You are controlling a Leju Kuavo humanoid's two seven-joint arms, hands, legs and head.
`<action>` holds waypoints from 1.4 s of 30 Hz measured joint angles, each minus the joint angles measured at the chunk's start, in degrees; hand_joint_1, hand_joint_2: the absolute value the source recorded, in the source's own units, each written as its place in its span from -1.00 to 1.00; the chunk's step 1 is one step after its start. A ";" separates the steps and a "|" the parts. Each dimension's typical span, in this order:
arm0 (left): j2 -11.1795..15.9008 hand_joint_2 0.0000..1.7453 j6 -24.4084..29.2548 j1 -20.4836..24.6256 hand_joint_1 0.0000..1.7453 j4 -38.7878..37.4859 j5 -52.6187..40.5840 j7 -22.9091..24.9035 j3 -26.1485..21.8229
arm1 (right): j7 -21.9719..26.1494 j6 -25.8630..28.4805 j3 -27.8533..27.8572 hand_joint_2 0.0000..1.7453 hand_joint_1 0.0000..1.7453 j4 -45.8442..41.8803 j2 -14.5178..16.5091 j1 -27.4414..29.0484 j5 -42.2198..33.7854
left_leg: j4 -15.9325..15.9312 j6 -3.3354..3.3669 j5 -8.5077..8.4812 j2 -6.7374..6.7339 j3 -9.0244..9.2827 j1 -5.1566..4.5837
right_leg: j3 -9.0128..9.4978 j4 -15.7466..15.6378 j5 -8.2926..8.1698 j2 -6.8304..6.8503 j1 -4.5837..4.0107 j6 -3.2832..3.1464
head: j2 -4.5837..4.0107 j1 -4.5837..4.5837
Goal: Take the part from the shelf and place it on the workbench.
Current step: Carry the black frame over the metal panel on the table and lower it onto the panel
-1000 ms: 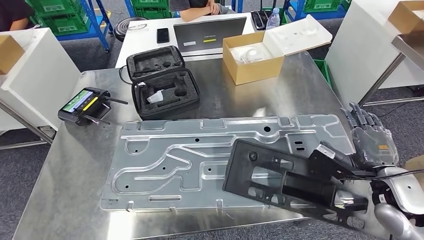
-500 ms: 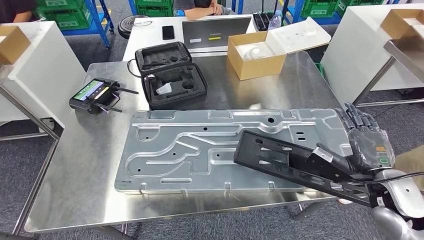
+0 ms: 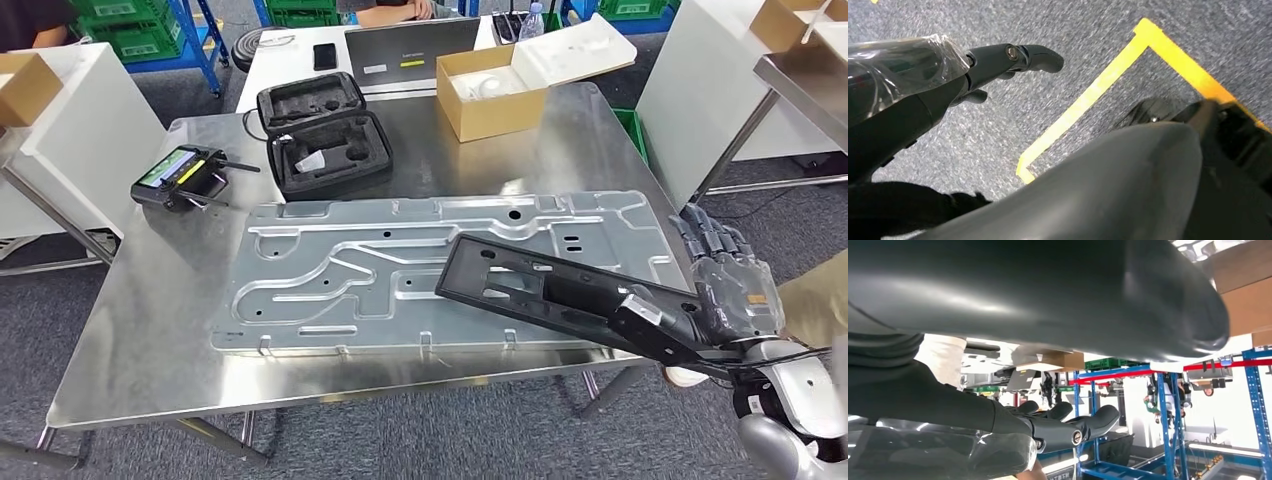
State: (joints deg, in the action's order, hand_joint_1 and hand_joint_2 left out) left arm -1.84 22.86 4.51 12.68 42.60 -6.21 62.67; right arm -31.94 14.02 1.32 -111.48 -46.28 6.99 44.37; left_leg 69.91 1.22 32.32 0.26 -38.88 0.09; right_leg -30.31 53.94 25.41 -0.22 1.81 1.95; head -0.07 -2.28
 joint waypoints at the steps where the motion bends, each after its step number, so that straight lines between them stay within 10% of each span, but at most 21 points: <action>1: 0.00 -1.00 0.00 0.06 -1.00 0.00 0.00 0.01 0.01 | 0.00 0.03 -0.03 -1.00 -1.00 -0.02 0.11 0.00 0.00 | 2.12 0.00 0.69 0.00 -0.15 0.00 | -0.56 0.02 -0.41 0.01 -0.08 0.00 | 0.00 0.00; 3: 0.00 -1.00 -0.01 0.10 -1.00 0.00 0.00 0.07 0.06 | 0.06 0.20 -0.08 -1.00 -1.00 -0.04 0.35 0.02 -0.01 | -0.72 0.42 -1.06 0.01 2.97 -0.05 | -1.50 0.04 -1.15 -0.01 -0.23 0.08 | 0.00 0.00; 7: -0.02 -1.00 -0.02 -0.29 -1.00 -0.01 0.15 0.35 0.23 | 0.43 1.42 -0.20 -1.00 -1.00 -0.14 0.81 0.26 -0.57 | -16.36 1.92 -5.15 0.22 12.21 -0.61 | -2.70 -0.05 -2.46 -0.11 -0.39 0.81 | 0.01 -0.05; 11: -0.04 -1.00 -0.01 -0.56 -1.00 -0.01 0.51 0.38 0.26 | 1.62 3.97 -1.11 -1.00 -1.00 0.44 1.84 1.20 -2.01 | -18.42 2.95 -6.95 0.27 12.07 -0.74 | -3.32 -0.27 -2.65 -0.10 -0.10 2.10 | 0.00 -0.10; 16: -0.11 -1.00 0.00 -0.55 -1.00 0.00 0.77 0.42 0.27 | 3.30 7.78 -2.77 -1.00 -1.00 3.15 3.73 2.29 -3.54 | -18.75 3.84 -8.64 -0.14 10.46 -0.59 | -8.76 15.77 6.86 -0.05 -0.09 2.67 | 0.00 -0.18; 18: -0.13 -1.00 0.00 -0.54 -1.00 0.00 0.78 0.42 0.27 | 3.41 8.14 -3.49 -1.00 -1.00 4.01 4.33 2.60 -3.72 | -18.13 3.71 -8.84 -0.20 9.70 -0.55 | -6.80 14.77 5.67 -0.01 0.01 2.91 | 0.00 -0.17; 22: -0.16 -1.00 0.04 -0.30 -1.00 -0.01 0.84 0.44 0.28 | 3.52 9.23 -4.63 -1.00 -1.00 5.69 5.46 2.76 -4.74 | -16.34 2.91 -8.97 -0.07 8.16 -0.61 | 2.18 0.40 1.49 -0.18 0.01 2.67 | 0.00 -0.14; 26: -0.08 -1.00 0.13 -0.16 -1.00 -0.02 0.98 0.51 0.29 | 3.99 10.74 -5.64 -1.00 -1.00 7.31 6.36 3.05 -5.25 | -14.88 1.53 -8.71 0.13 6.60 -0.62 | 0.90 0.21 0.77 -0.20 0.01 0.99 | 0.00 -0.07; 30: -0.02 -1.00 0.23 0.02 -1.00 -0.02 1.00 0.51 0.28 | 4.04 11.23 -6.38 -1.00 -1.00 8.45 6.98 3.10 -5.39 | -2.69 0.24 0.59 0.08 2.60 -0.12 | -1.29 0.21 -1.02 0.07 0.04 -0.17 | 0.00 0.02; 32: -0.02 -1.00 0.26 0.13 -1.00 -0.02 1.03 0.48 0.28 | 3.97 11.34 -6.79 -1.00 -1.00 9.12 7.31 3.10 -5.68 | 2.05 0.11 2.01 0.08 2.23 -0.02 | -2.44 0.25 -1.96 0.13 -0.07 -0.16 | 0.00 0.03; 38: -0.07 -1.00 0.26 -0.35 -1.00 -0.02 1.26 0.50 0.38 | 4.04 12.75 -7.89 -1.00 -1.00 11.09 8.00 3.16 -7.40 | -16.84 1.60 -3.57 0.22 15.06 -0.44 | -4.64 -0.01 -4.82 -0.06 -0.42 0.79 | 0.01 0.01; 42: -0.14 -1.00 0.27 -0.53 -1.00 -0.02 1.57 0.55 0.40 | 4.70 13.91 -8.70 -1.00 -1.00 13.11 8.46 3.43 -8.94 | -18.30 2.72 -5.75 0.11 13.40 -0.53 | -5.89 0.16 -4.68 -0.08 -0.25 2.10 | 0.01 0.07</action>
State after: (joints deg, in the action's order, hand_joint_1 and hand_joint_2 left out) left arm -1.97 23.13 3.98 12.66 44.17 -5.66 63.08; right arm -27.25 27.93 -7.38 -98.36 -37.82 10.42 35.43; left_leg 51.61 3.94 26.58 0.37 -25.48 -0.44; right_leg -36.19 54.09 20.73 -0.31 1.57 4.05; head -0.06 -2.21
